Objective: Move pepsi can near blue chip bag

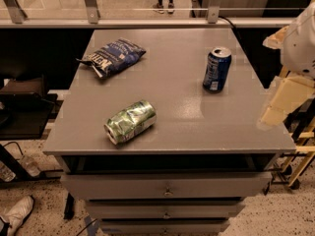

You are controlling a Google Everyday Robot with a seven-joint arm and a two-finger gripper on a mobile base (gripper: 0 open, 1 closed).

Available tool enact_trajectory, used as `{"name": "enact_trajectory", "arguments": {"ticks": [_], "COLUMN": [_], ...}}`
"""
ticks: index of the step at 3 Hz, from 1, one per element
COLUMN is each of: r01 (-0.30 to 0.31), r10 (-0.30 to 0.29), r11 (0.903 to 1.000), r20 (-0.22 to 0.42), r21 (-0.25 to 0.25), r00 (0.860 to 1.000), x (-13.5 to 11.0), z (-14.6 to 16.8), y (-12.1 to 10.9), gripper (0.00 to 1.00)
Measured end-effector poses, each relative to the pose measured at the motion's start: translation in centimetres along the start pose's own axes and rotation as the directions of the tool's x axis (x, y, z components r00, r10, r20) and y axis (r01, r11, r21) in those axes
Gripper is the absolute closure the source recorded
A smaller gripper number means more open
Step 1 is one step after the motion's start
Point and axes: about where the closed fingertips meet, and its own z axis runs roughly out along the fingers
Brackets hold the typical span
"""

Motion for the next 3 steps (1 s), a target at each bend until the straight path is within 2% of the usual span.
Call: {"name": "enact_trajectory", "arguments": {"ticks": [1, 2, 3], "r01": [0.000, -0.072, -0.286], "r10": [0.000, 0.071, 0.279], "r11": [1.0000, 0.9968, 0.9554], "r20": [0.000, 0.023, 0.087], "r21": [0.000, 0.034, 0.074], "r00": [1.000, 0.997, 0.956], "x": [0.0, 0.9, 4.3], "z": [0.0, 1.2, 5.2], "y": [0.0, -0.7, -2.4], "gripper": [0.00, 0.00, 0.00]}}
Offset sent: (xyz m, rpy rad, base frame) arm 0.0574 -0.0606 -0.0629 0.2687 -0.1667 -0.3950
